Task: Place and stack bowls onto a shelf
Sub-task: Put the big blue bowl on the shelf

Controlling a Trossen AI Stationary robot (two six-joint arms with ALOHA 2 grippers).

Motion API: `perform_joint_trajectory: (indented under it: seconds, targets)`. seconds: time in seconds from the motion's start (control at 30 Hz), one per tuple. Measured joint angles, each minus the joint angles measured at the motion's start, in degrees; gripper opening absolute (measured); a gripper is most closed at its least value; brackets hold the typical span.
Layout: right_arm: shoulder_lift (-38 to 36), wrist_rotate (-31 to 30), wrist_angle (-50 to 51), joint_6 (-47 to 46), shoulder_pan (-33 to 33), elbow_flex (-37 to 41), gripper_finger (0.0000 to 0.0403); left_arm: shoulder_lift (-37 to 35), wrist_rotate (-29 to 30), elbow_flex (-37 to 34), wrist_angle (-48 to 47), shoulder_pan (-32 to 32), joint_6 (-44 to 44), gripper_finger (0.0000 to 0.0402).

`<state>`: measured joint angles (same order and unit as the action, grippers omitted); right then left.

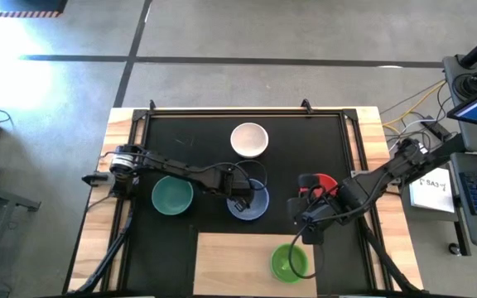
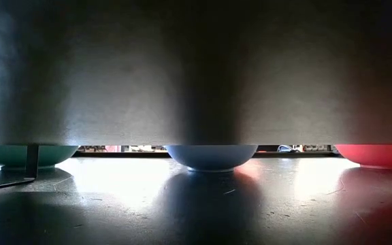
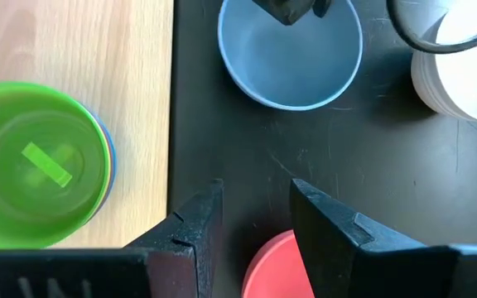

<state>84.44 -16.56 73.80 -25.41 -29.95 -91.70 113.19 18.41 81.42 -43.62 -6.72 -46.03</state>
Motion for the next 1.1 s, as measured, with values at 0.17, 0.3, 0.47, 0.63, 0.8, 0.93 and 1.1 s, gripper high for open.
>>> perform_joint_trajectory:
  seconds: [0.17,0.3,0.47,0.63,0.8,0.93,1.1]
  targets:
    - [0.8,0.0,0.0,0.1,0.0,0.0,0.0130,-0.3,-1.4,2.2,-1.1,0.1,3.5,0.0004]
    - [0.9,0.2,0.0,0.1,0.0,0.0,0.0130,-1.5,-4.6,4.8,-2.7,-0.3,6.0,0.0001]
    - [0.8,0.2,0.1,0.1,0.0,0.0,0.0130,-3.3,-4.2,7.5,-4.0,-2.2,7.5,0.0000]
    - [0.8,0.2,0.5,0.1,0.0,0.0,0.0130,-5.0,-4.0,9.5,-3.7,-4.9,7.2,0.0000]
    - [0.8,0.3,0.9,0.0,0.0,0.0,0.0130,-5.2,-7.8,10.4,-3.6,-9.6,4.4,0.0000]
    - [0.8,0.3,0.9,0.0,0.0,0.1,0.0130,-5.1,-13.9,10.5,-2.0,-12.8,0.8,0.0000]
    - [0.8,0.2,0.8,-0.9,0.0,0.1,0.0130,-5.1,-18.2,10.4,-2.0,-16.1,-5.5,0.0000]
